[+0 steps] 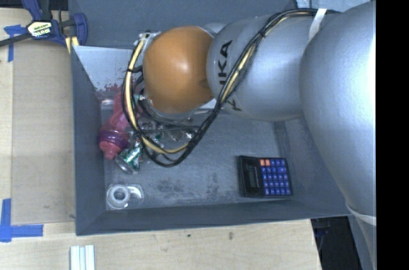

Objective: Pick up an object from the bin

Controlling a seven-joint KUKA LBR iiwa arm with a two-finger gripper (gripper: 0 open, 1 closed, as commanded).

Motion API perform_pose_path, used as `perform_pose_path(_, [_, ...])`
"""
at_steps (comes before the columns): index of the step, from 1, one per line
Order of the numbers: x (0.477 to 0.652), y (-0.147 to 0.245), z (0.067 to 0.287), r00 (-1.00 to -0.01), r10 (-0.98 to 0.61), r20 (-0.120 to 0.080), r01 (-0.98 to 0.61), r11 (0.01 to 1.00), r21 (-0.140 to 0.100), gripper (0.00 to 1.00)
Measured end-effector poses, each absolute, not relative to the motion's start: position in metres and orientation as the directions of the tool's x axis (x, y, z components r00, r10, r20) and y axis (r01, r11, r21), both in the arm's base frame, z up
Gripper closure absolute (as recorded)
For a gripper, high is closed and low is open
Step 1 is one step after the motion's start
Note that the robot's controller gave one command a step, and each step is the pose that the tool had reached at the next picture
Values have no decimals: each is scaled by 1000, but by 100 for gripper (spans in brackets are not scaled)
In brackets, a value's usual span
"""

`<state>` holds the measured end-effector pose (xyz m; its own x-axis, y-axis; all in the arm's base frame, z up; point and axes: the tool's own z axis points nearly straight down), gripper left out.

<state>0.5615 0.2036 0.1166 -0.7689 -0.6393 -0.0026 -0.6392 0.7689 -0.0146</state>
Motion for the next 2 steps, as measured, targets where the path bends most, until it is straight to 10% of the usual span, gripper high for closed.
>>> perform_pose_path(2, [574,218,214,-742,-670,-1,-670,742,-17,100])
